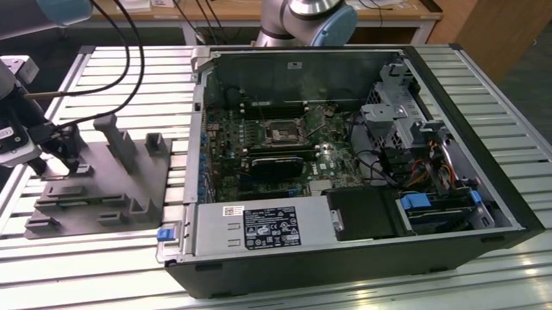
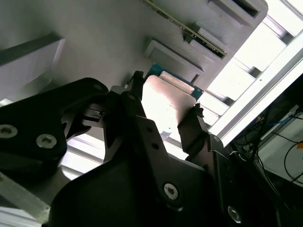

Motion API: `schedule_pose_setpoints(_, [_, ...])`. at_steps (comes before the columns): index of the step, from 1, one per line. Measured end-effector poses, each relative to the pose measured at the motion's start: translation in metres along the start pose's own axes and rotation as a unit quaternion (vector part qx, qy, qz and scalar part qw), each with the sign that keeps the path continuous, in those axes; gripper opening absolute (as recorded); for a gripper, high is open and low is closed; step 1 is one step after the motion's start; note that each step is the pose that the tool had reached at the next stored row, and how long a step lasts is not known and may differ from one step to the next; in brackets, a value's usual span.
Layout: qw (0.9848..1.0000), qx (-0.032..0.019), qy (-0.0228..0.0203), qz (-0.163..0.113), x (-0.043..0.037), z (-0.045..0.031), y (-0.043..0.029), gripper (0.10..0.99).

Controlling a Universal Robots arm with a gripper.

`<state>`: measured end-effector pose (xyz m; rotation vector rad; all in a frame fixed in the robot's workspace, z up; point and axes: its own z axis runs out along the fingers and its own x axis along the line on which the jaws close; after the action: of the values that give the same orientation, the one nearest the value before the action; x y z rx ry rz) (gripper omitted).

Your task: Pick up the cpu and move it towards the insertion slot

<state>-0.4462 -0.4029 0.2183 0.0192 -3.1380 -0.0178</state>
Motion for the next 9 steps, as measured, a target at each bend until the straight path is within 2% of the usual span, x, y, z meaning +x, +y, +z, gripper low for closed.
schedule_pose_setpoints(9, [1.0000,0.0000,0.0000,0.000,0.0000,-0.0100,0.0001,0.545])
